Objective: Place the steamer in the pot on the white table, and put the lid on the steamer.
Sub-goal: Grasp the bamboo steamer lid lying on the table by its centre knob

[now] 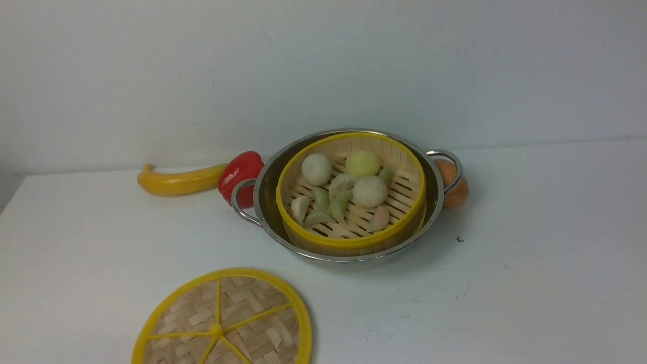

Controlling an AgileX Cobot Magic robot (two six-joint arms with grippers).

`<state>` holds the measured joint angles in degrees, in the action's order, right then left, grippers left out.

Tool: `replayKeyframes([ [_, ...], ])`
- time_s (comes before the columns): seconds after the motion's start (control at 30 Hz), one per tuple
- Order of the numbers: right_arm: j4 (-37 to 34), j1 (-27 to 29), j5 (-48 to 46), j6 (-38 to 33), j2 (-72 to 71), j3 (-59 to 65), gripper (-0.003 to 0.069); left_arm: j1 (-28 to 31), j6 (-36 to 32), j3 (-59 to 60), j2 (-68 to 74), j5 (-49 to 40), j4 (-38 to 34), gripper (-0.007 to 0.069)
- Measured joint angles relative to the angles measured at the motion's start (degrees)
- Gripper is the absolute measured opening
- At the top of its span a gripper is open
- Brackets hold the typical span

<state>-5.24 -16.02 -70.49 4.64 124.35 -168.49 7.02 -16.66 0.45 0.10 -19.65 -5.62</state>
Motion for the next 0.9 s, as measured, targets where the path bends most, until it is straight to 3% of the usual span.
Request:
replayKeyframes([
  [0.23, -15.6, 0.0, 0.0, 1.5, -1.4, -0.2, 0.0009, 0.0, 0.0, 0.0, 0.0, 0.0, 0.0, 0.0241],
  [0.37, -19.1, 0.0, -0.2, 1.1, -1.4, -0.2, 0.0025, 0.0, 0.0, 0.0, 0.0, 0.0, 0.0, 0.0241],
  [0.63, -13.0, -0.1, -0.3, -3.2, -5.2, 3.0, 0.0057, 0.0, 0.0, 0.0, 0.0, 0.0, 0.0, 0.0241],
  [0.77, -6.1, -0.1, 1.2, -5.3, -18.7, 17.8, 0.0079, 0.0, 0.0, 0.0, 0.0, 0.0, 0.0, 0.0241],
  [0.9, -1.3, -0.1, 9.9, -5.7, -34.5, 38.5, 0.0099, 0.0, 0.0, 0.0, 0.0, 0.0, 0.0, 0.0241],
])
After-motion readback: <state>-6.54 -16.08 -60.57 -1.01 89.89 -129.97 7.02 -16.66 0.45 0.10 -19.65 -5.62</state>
